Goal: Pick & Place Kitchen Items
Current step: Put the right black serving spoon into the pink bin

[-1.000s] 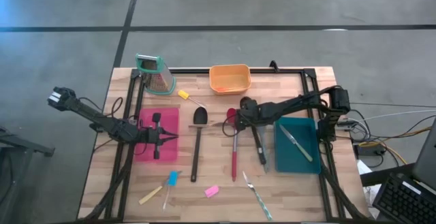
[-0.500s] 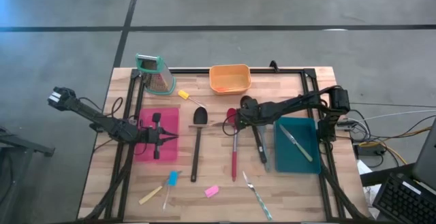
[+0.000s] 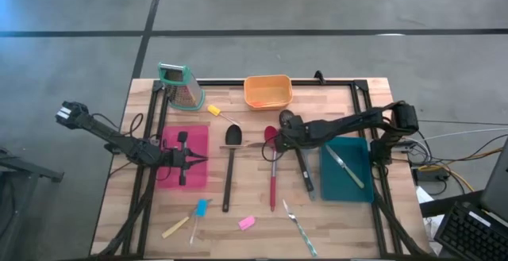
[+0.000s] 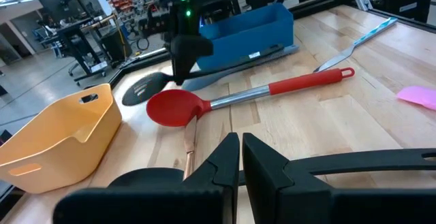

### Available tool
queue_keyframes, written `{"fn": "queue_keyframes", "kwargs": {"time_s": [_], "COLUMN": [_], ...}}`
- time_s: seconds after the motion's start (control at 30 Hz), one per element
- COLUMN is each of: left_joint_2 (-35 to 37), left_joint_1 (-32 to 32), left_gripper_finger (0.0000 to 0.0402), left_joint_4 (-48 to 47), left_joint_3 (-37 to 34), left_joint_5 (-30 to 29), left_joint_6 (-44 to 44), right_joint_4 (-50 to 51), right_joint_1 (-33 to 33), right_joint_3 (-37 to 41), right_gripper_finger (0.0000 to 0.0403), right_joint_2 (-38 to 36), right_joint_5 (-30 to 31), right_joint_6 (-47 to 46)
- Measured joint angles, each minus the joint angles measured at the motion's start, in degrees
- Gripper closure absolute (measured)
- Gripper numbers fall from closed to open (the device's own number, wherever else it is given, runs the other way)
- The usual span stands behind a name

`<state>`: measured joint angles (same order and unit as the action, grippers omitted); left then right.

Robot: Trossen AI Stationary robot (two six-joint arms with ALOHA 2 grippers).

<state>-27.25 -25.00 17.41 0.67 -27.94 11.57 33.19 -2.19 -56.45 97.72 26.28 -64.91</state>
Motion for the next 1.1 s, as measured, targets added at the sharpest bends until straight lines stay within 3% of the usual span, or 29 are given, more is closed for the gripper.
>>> {"fn": "queue_keyframes", "kwargs": {"time_s": [0.37,0.57,0.73,1.1], "left_joint_2": [0.0,0.0,0.0,0.0], "left_joint_1": [0.0,0.0,0.0,0.0], "left_gripper_finger": [0.0378,0.0378,0.0378,0.0378], "left_joint_4": [-0.5,-0.5,-0.6,-1.0], "left_joint_3": [0.0,0.0,0.0,0.0], "left_joint_5": [0.0,0.0,0.0,0.0], "left_joint_6": [0.0,0.0,0.0,0.1], "right_joint_4": [0.1,-1.8,-9.3,-32.1], "right_joint_1": [5.1,9.5,12.9,19.8], "right_joint_3": [0.0,-0.1,-0.1,-0.1], "right_gripper_finger": [0.0351,0.0351,0.0351,0.0351], "right_joint_2": [-8.7,-13.0,-15.7,-16.7], "right_joint_5": [6.2,12.8,16.1,15.9], "right_joint_6": [1.2,5.3,13.1,37.4]}}
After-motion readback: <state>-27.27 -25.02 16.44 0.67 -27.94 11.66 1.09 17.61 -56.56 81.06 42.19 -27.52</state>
